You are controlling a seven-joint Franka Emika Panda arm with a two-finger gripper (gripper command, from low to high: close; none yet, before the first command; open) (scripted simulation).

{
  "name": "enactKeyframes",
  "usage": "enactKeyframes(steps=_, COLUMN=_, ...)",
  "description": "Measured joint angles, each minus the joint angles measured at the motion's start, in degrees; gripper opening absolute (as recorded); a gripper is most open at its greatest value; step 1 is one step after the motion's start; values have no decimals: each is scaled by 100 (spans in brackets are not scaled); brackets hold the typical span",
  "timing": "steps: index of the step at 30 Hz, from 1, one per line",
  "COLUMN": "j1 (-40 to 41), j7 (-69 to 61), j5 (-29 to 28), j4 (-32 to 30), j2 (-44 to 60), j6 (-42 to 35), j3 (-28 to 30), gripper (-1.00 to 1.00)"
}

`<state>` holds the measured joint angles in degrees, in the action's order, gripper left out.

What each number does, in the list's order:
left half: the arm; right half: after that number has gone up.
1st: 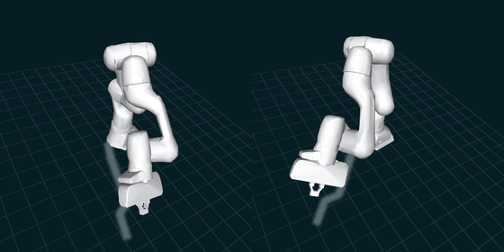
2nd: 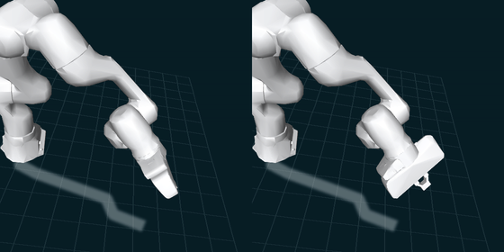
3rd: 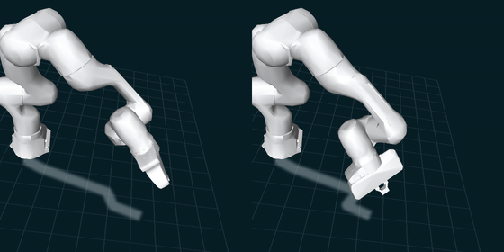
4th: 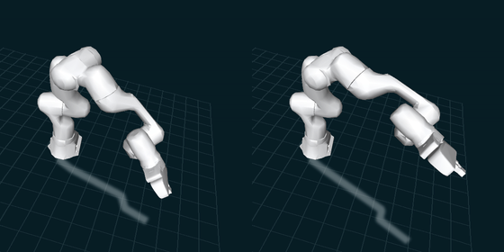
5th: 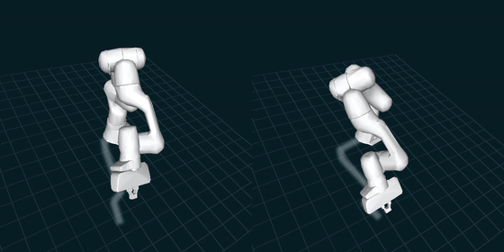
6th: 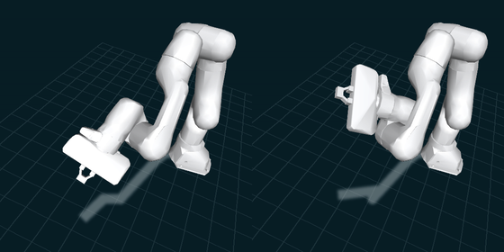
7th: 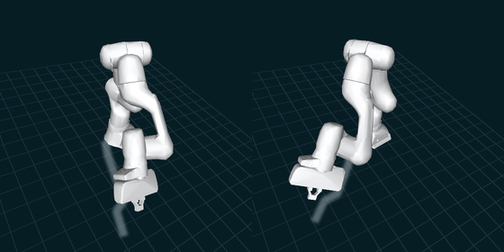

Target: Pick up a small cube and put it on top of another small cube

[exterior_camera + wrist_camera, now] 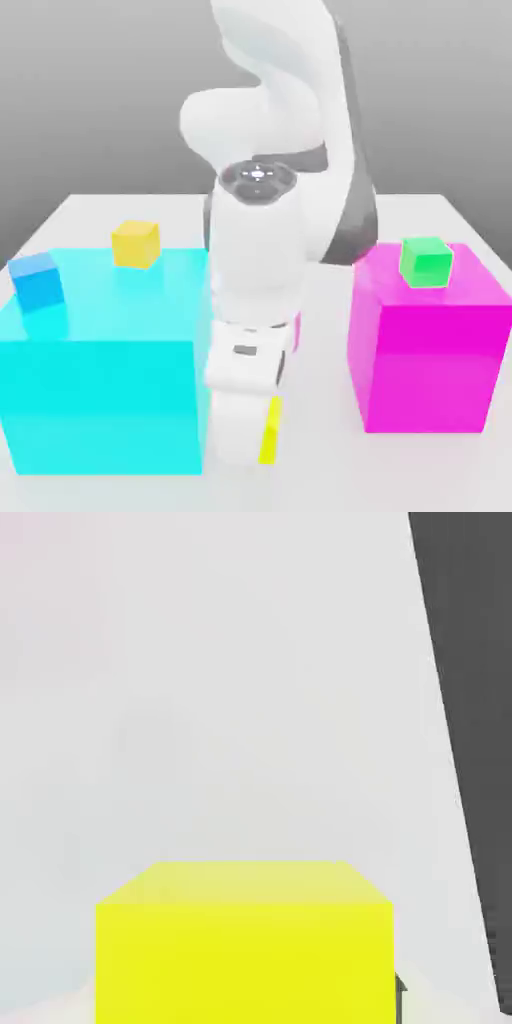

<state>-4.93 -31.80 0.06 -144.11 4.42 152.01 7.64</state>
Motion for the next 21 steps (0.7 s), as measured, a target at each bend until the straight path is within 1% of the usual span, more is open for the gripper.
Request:
enactKeyframes(steps=4, j1=259, j7=516, j5=-138, j4=175, j2=-831, j6=-535, j3=61, gripper=-100)
enactKeyframes(steps=6, j1=390, j7=948, j5=-238, j4=131, j2=-1237, j6=-846, j3=67, gripper=-100)
enactKeyframes(steps=11, j1=891, j7=2129, j5=-419, j4=-107, j2=-2228, j6=-1681, j3=31, gripper=-100)
enactKeyframes(steps=21, j1=2081, j7=4234, j5=-477, j4=-702, j2=-3955, j6=-3250, j3=-111, gripper=-100)
